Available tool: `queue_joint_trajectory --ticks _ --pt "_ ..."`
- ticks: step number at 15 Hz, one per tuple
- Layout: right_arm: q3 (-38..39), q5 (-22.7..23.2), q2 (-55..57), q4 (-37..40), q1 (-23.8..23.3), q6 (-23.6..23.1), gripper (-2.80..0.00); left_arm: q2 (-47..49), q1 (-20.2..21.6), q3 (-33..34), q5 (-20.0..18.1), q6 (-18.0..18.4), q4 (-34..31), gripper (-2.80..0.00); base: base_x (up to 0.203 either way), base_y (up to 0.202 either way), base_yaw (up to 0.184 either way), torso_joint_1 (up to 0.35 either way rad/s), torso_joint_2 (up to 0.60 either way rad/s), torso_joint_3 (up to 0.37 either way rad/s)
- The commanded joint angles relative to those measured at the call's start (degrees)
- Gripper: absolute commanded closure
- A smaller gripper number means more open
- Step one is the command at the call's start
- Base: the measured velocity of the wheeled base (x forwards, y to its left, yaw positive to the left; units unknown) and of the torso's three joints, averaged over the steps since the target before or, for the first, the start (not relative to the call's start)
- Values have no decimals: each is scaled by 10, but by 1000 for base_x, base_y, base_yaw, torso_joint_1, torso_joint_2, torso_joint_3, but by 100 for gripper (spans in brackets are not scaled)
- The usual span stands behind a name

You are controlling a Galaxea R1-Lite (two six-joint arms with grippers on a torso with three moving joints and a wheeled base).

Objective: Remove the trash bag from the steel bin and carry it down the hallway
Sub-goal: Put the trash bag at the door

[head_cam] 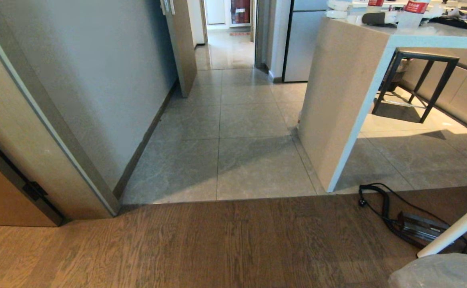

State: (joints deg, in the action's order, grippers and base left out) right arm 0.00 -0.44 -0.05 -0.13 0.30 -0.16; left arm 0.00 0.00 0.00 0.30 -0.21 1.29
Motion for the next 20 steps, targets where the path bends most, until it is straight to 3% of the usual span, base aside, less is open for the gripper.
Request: queue_joint_trajectory --ticks 1,20 --pt "0 0 0 0 0 0 0 0 0 6 0 -1 0 0 0 0 0 0 0 0" --pt "0 0 0 0 0 0 0 0 0 6 0 -1 0 0 0 0 0 0 0 0"
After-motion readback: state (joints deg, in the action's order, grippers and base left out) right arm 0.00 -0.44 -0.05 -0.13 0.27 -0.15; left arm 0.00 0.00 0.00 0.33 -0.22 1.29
